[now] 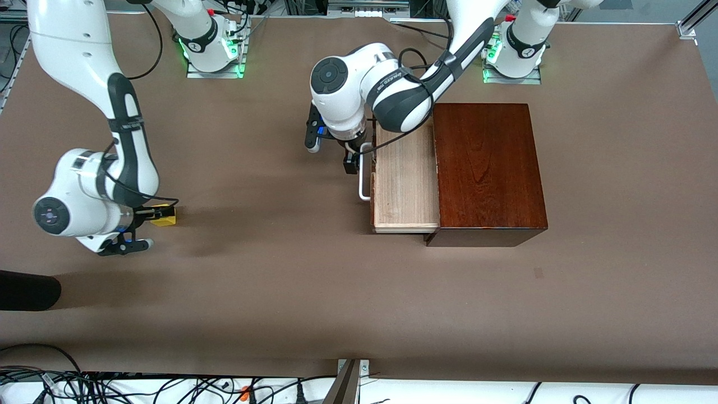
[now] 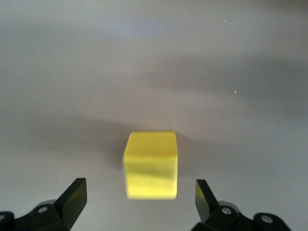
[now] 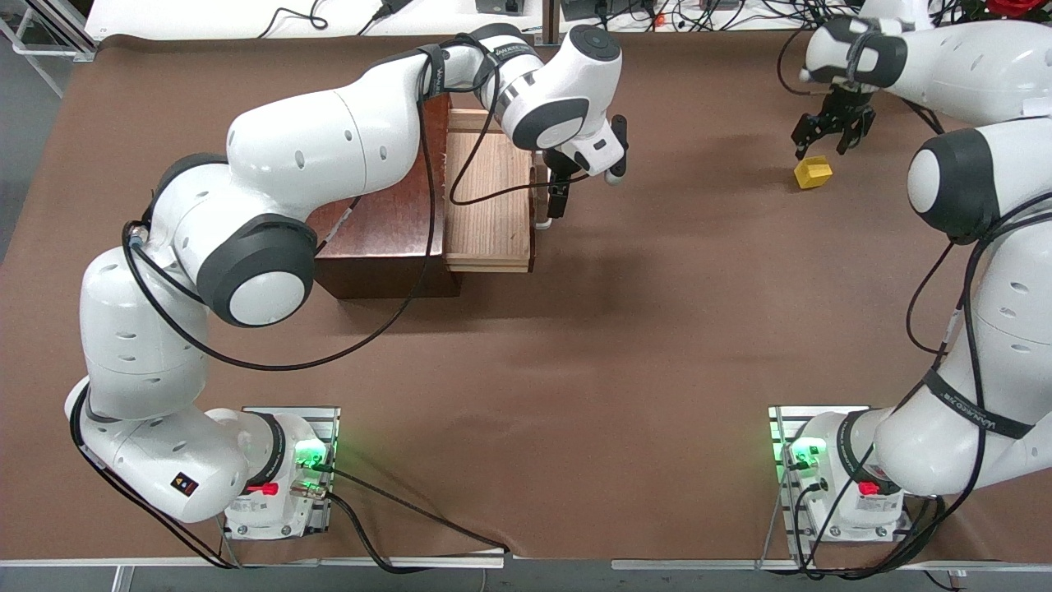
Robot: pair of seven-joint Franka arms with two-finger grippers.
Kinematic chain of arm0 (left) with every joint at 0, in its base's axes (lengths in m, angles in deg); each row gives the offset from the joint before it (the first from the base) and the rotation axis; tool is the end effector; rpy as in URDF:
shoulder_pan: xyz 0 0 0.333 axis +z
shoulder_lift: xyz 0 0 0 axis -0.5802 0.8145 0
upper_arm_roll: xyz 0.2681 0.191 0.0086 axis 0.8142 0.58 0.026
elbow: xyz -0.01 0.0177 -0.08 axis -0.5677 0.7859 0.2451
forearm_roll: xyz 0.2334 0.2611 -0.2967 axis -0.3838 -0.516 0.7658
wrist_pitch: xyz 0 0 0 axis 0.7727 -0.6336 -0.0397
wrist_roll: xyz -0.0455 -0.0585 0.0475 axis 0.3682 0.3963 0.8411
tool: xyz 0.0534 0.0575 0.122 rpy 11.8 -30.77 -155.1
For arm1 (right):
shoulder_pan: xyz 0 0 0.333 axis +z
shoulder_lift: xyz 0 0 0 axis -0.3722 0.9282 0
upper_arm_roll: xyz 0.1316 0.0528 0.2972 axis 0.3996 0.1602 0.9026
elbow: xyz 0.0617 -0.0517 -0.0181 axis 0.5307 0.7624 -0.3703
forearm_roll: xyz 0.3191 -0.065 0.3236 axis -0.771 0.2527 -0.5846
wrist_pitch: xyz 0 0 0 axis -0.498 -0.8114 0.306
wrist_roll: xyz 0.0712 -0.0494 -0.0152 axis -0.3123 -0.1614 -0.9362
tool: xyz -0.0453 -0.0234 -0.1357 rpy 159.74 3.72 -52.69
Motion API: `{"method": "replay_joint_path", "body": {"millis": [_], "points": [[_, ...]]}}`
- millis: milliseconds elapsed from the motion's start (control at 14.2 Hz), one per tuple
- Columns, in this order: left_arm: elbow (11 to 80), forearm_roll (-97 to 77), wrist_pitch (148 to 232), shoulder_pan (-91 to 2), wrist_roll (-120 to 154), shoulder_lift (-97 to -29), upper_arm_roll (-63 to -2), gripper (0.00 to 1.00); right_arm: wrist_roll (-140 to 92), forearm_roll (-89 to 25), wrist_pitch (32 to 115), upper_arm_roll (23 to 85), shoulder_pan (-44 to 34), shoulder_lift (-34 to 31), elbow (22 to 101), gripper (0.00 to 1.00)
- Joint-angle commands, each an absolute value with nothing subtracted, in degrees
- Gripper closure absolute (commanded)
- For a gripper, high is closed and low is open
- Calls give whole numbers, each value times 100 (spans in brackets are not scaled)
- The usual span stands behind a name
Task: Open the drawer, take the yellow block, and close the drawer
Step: 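Set the cube down with the right gripper while the left gripper reaches the drawer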
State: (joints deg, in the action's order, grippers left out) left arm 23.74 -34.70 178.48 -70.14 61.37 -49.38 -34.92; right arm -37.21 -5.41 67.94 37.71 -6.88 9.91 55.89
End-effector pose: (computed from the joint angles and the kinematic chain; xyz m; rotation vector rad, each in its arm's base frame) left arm 0.5024 -0.5919 0.2727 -2.0697 2.2862 0.2116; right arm 0.7030 -0.0464 0.1948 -3.0985 -0.2349 0.4550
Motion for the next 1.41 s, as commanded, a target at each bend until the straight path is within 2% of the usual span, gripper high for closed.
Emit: {"method": "replay_joint_path", "body": {"millis": [0, 353, 423, 635, 776, 1058, 1340], "points": [[2179, -3688, 17777, -7115, 6245, -4826, -3406, 0, -3660, -547, 5465, 3692, -726, 711, 4875, 0], [2205, -3907, 17628, -7106, 5859, -4834, -3379, 0, -3650, -634, 3433, 3437, -770, 150, 3722, 0], [2205, -4039, 17523, -7106, 5788, -4834, -3388, 0, -3650, -678, 3360, 3445, -753, 79, 3616, 0], [2205, -4154, 17320, -7071, 5682, -4834, -3379, 0, -3598, -617, 3421, 3673, -778, -632, 3641, 0], [2205, -4172, 17215, -7027, 5682, -4861, -3362, 0, -3537, -171, 3421, 4295, -1268, -905, 3772, 0], [2205, -4172, 16855, -7018, 5691, -4905, -3230, 0, -3071, 438, 4385, 5464, -2252, -2020, 5352, 0], [2205, -4172, 16547, -6992, 5682, -5001, -3098, 0, -3097, 508, 4537, 5704, -2790, -2391, 5426, 0]]}}
